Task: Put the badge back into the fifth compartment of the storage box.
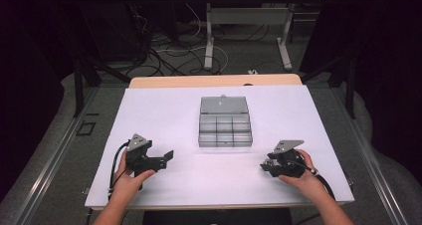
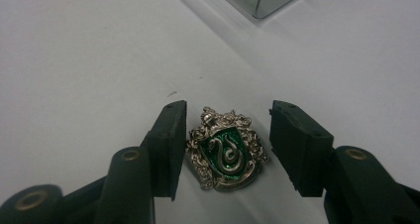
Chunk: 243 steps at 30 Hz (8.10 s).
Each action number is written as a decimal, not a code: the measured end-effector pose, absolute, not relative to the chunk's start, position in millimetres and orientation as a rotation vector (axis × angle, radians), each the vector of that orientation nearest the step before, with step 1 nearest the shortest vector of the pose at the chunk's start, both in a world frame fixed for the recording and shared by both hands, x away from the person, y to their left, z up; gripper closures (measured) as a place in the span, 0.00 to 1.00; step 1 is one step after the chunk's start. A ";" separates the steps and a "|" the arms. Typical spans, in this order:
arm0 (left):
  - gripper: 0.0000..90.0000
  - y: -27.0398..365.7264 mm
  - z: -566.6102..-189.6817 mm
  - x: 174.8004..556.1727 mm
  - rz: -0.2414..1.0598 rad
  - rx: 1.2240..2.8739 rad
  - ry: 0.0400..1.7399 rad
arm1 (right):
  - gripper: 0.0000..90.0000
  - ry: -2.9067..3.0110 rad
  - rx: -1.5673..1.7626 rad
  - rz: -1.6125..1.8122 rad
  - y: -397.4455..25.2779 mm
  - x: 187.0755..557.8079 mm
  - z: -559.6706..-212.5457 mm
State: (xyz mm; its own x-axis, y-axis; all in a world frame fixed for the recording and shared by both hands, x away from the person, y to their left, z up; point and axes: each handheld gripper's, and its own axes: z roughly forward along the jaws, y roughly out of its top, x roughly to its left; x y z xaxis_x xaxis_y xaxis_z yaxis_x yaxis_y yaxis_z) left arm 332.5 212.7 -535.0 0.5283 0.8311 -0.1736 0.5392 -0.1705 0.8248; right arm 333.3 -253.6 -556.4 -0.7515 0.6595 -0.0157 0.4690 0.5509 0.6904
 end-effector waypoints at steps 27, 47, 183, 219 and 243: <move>0.04 212.8 -535.5 332.7 0.395 1.849 1.135 | 0.61 2.530 1.019 1.042 -256.6 332.7 -555.7; 0.04 213.8 -535.5 333.0 0.396 1.849 1.138 | 0.61 2.474 1.077 1.074 -260.4 331.8 -550.6; 0.00 220.0 -538.3 335.3 0.442 1.807 1.175 | 0.61 2.332 1.141 1.206 -205.5 382.2 -460.1; 0.00 221.4 -537.6 335.4 0.432 1.809 1.174 | 0.61 2.412 1.076 1.151 -159.6 405.5 -473.5; 0.00 220.8 -538.7 336.2 0.426 1.812 1.175 | 0.61 2.459 1.112 1.084 -145.2 414.9 -486.9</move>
State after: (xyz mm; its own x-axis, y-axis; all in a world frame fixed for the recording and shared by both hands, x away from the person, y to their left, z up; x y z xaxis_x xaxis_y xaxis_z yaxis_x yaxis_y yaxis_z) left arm 336.2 220.8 -538.7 0.4878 0.8547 -0.1775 0.5418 -0.1370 0.8292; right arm 414.9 -145.2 -486.9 -0.6845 0.7240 0.0856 0.5517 0.4376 0.7100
